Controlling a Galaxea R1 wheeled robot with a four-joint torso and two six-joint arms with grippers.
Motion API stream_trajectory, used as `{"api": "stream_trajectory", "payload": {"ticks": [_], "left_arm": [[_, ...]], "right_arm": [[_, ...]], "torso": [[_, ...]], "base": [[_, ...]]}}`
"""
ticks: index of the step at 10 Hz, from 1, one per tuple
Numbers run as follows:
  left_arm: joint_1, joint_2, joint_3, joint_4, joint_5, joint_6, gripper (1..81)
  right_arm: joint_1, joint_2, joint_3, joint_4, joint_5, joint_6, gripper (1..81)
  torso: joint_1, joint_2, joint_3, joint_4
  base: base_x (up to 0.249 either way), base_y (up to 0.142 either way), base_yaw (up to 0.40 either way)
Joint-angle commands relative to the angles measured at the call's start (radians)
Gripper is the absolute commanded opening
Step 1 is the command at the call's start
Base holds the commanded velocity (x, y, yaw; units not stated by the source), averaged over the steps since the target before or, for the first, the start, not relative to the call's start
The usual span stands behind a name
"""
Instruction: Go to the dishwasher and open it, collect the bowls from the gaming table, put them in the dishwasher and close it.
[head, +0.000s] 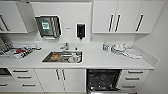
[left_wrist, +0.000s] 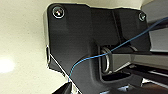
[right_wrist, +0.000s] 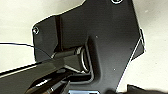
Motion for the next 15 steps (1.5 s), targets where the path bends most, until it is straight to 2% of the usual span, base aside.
{"api": "stream_trajectory", "payload": {"ticks": [1,3,4,6,7,9,12,15], "left_arm": [[-0.034,-0.012,0.003,-0.006,0.054,0.003,81.1],[-0.034,-0.012,0.001,-0.007,0.054,0.003,81.1],[-0.034,-0.011,0.001,-0.008,0.054,0.003,81.1],[-0.034,-0.005,-0.003,-0.008,0.054,0.003,81.1],[-0.034,0.009,-0.023,-0.008,0.054,0.003,81.1],[-0.034,0.083,-0.137,-0.006,0.052,0.003,81.1],[-0.034,0.179,-0.298,-0.008,0.054,0.003,81.1],[-0.034,0.196,-0.313,-0.003,0.054,0.006,81.1]], "right_arm": [[0.038,-0.014,-0.004,-0.008,-0.059,-0.003,81.1],[0.038,-0.003,-0.022,-0.009,-0.059,-0.005,81.1],[0.036,0.0,-0.027,-0.008,-0.059,-0.003,81.1],[0.033,0.003,-0.033,-0.009,-0.059,-0.003,81.1],[0.031,0.003,-0.039,-0.006,-0.061,-0.003,81.1],[0.031,0.035,-0.088,0.0,-0.068,-0.003,81.1],[0.024,0.13,-0.25,0.0,-0.077,-0.002,81.1],[0.01,0.183,-0.326,-0.019,-0.077,-0.005,81.1]], "torso": [[0.0,-0.001,0.0,0.0],[-0.003,0.006,0.002,0.0],[-0.004,0.006,0.058,0.0],[-0.004,0.006,0.072,0.0],[-0.004,0.006,0.041,0.0],[-0.005,0.006,0.057,0.0],[-0.006,0.006,0.056,0.0],[-0.006,0.006,0.056,0.0]], "base": [[0.0,0.0,0.0],[0.0,0.0,0.0],[0.0,0.0,0.0],[0.0,0.0,0.0],[0.0,0.0,0.0],[0.0,0.0,0.0],[0.0,0.0,0.0],[0.0,0.0,0.0]]}}
